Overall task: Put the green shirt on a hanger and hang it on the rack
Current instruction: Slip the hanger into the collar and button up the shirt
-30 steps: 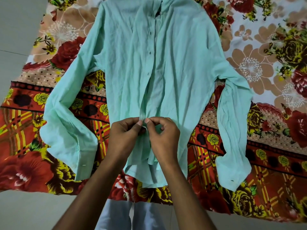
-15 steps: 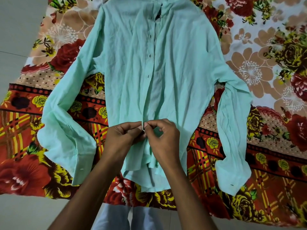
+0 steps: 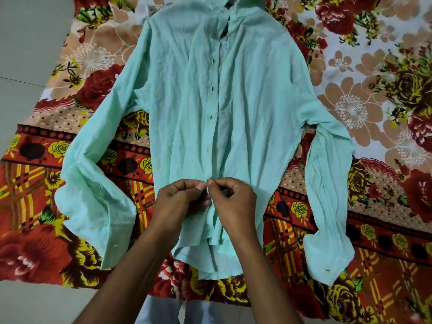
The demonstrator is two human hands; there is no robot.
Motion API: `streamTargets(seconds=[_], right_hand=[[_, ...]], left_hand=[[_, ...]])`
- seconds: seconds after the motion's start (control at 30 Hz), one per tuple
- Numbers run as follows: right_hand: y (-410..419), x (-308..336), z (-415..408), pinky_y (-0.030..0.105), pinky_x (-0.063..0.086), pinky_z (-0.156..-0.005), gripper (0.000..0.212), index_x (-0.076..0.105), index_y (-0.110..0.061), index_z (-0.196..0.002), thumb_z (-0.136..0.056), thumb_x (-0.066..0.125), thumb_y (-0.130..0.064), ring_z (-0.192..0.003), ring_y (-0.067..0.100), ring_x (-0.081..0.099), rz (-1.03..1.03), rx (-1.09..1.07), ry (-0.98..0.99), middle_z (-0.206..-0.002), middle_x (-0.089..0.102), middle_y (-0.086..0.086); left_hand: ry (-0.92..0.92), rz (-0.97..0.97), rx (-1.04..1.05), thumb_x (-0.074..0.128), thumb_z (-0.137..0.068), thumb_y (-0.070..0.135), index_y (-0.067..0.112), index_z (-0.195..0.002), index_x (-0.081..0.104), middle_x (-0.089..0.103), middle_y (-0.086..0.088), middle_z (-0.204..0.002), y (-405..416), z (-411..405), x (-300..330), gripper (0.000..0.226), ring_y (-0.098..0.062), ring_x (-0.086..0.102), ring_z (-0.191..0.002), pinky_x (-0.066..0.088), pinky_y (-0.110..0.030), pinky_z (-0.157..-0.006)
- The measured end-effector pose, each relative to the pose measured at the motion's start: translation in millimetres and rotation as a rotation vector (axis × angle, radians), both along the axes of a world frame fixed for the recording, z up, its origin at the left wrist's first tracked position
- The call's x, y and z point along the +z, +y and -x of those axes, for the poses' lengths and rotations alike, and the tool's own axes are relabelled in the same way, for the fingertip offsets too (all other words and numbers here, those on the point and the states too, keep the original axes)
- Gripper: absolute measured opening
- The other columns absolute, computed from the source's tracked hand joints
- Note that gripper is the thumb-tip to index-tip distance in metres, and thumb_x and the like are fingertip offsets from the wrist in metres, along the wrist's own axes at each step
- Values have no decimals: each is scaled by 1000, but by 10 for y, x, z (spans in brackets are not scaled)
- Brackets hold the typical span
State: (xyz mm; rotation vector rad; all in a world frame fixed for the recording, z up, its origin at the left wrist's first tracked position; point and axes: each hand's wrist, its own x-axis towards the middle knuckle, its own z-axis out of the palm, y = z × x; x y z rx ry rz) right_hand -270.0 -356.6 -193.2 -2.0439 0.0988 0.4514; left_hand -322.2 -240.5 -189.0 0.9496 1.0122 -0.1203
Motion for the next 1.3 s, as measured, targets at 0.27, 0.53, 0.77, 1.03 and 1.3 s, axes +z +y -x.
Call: streamTargets(seconds=[0.27,0.53,0.77,1.03,1.3], right_hand=[[24,6,-337,27,55,-74,6,69,-22,-92,-90,74,-25,-81,4,64,260,148,-154,-85,66,-11],[214,-134,-676,29,57,-94,25,74,-14,-106,-96,55,0,-100,10,70,120,69,-134,-104,75,-1],[247,-263,-644,35,57,-84,20,76,-15,-100,-92,72,-33,-94,14,66,212,196,-217,-94,72,-3],[348,-217,-530,33,54,-79,22,71,-24,-100,-93,66,-44,-93,11,63,163,134,-329,-91,68,-9],[218,-255,-604,37,57,-72,15,66,-19,-108,-94,68,-21,-88,17,67,338,141,-266,-93,70,-2]], left_hand=[[16,-1063,-373,78,-84,45,23,-85,71,69,10,-73,140,-321,20,23,-1,63,-65,42,-18,-57],[49,-1214,-583,68,-88,33,14,-101,61,66,-4,-87,66,-738,-207,24,-28,62,-79,48,-39,-62],[24,-823,-281,65,-94,22,15,-79,79,74,-2,-70,213,-651,-237,21,-20,70,-72,55,-37,-66],[35,-340,-143,71,-94,17,16,-87,84,79,-6,-78,345,-668,-173,14,-17,72,-73,55,-30,-71],[120,-395,-100,77,-89,22,13,-79,81,71,-1,-64,363,-699,-271,14,-16,61,-60,49,-29,-66]])
